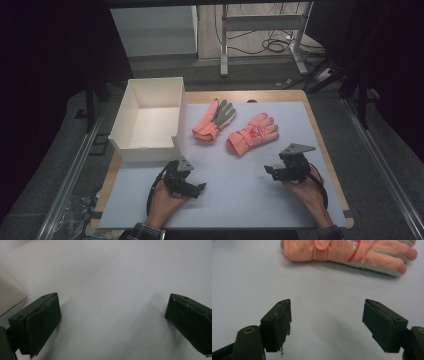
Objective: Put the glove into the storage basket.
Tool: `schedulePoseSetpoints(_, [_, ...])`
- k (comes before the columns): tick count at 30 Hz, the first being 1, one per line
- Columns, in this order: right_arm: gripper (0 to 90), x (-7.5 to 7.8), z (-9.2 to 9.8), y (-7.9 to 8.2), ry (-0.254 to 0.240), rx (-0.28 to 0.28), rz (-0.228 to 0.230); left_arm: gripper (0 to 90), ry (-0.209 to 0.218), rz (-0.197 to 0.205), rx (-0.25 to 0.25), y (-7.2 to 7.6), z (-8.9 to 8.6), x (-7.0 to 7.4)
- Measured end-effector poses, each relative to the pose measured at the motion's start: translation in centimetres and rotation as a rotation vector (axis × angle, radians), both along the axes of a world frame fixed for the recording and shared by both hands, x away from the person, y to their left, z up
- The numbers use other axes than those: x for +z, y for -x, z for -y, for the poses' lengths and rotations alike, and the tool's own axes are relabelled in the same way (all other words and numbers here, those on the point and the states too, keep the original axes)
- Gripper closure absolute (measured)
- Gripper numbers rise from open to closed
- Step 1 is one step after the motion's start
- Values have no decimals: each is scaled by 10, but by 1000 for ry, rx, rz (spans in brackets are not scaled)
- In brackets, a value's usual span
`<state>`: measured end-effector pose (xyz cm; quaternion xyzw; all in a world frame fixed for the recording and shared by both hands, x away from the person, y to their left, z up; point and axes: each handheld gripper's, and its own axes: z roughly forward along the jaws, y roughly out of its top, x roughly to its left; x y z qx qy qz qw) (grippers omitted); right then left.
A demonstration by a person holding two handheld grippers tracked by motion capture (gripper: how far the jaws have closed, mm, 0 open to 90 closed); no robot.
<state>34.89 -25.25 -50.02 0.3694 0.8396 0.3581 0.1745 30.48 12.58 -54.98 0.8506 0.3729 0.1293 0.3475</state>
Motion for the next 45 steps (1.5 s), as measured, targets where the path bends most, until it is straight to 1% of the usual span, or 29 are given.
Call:
schedulePoseSetpoints(1, [249, 0, 0, 0, 0, 0, 0, 3, 0, 0, 0, 0, 0, 0])
schedulePoseSetpoints(2, [266, 3, -4, -6, -13, 10, 0, 3, 0, 0, 0, 0, 0, 0])
schedulePoseSetpoints(4, [280, 4, -6, -9, -19, 19, -2, 3, 0, 0, 0, 0, 0, 0])
schedulePoseSetpoints(5, [296, 7, -11, -15, -30, 33, -6, 3, 0, 0, 0, 0, 0, 0])
schedulePoseSetpoints(7, [303, 8, -14, -17, -34, 37, -5, 3, 0, 0, 0, 0, 0, 0])
schedulePoseSetpoints(9, [306, 11, -24, -25, -36, 48, 12, 3, 0, 0, 0, 0, 0, 0])
schedulePoseSetpoints(10, [306, 11, -24, -25, -36, 48, 12, 3, 0, 0, 0, 0, 0, 0])
schedulePoseSetpoints(11, [306, 15, -31, -31, -38, 55, 20, 3, 0, 1, 0, 0, 0, 0])
schedulePoseSetpoints(14, [304, 18, -38, -38, -46, 59, 28, 3, 0, 1, 0, 0, 0, 0])
schedulePoseSetpoints(16, [300, 21, -45, -45, -57, 61, 21, 4, 0, 1, 0, 0, 0, 0])
schedulePoseSetpoints(17, [300, 23, -52, -52, -61, 71, 9, 4, 0, 1, 0, 0, 0, 0])
schedulePoseSetpoints(18, [300, 23, -52, -52, -61, 71, 9, 4, 0, 1, 0, 0, 0, 0])
schedulePoseSetpoints(21, [308, 24, -66, -65, -62, 95, -7, 4, 0, 1, 0, 0, 0, 0])
schedulePoseSetpoints(22, [308, 24, -66, -65, -62, 95, -7, 4, 0, 1, 0, 0, 0, 0])
schedulePoseSetpoints(23, [326, 23, -73, -71, -66, 104, -8, 4, 0, 1, 0, 0, 0, 0])
schedulePoseSetpoints(24, [326, 23, -73, -71, -66, 104, -8, 4, 0, 1, 0, 0, 0, 0])
schedulePoseSetpoints(26, [349, 24, -82, -80, -80, 112, -10, 4, -1, 2, 0, 0, 0, 0])
schedulePoseSetpoints(28, [361, 24, -84, -83, -83, 114, -11, 4, -1, 1, 0, 0, 0, 0])
schedulePoseSetpoints(31, [405, 25, -95, -94, -96, 112, -16, 4, -3, 2, -1, 0, 0, 0])
schedulePoseSetpoints(32, [405, 25, -95, -94, -96, 112, -16, 4, -3, 2, -1, 0, 0, 0])
schedulePoseSetpoints(34, [430, 26, -100, -100, -101, 110, -20, 4, -3, 2, -1, 0, 0, 0])
schedulePoseSetpoints(35, [460, 27, -106, -106, -108, 111, -21, 5, -3, 3, -3, 0, 0, 0])
schedulePoseSetpoints(36, [460, 27, -106, -106, -108, 111, -21, 4, -3, 3, -3, 0, 0, 0])
schedulePoseSetpoints(37, [477, 29, -111, -112, -109, 110, -24, 4, -6, 2, -5, 0, -1, 0])
schedulePoseSetpoints(41, [508, 30, -120, -122, -105, 107, -24, 4, -5, 2, -3, 0, 0, 0])
schedulePoseSetpoints(42, [532, 29, -125, -129, -103, 104, -29, 5, -4, 3, -3, 0, 0, 0])
schedulePoseSetpoints(43, [532, 29, -125, -129, -103, 104, -29, 4, -4, 3, -3, 0, 0, 0])
schedulePoseSetpoints(44, [549, 29, -130, -136, -92, 100, -34, 4, -3, 3, -3, 0, 0, 0])
schedulePoseSetpoints(45, [549, 29, -130, -136, -92, 100, -34, 4, -3, 3, -3, 0, 0, 0])
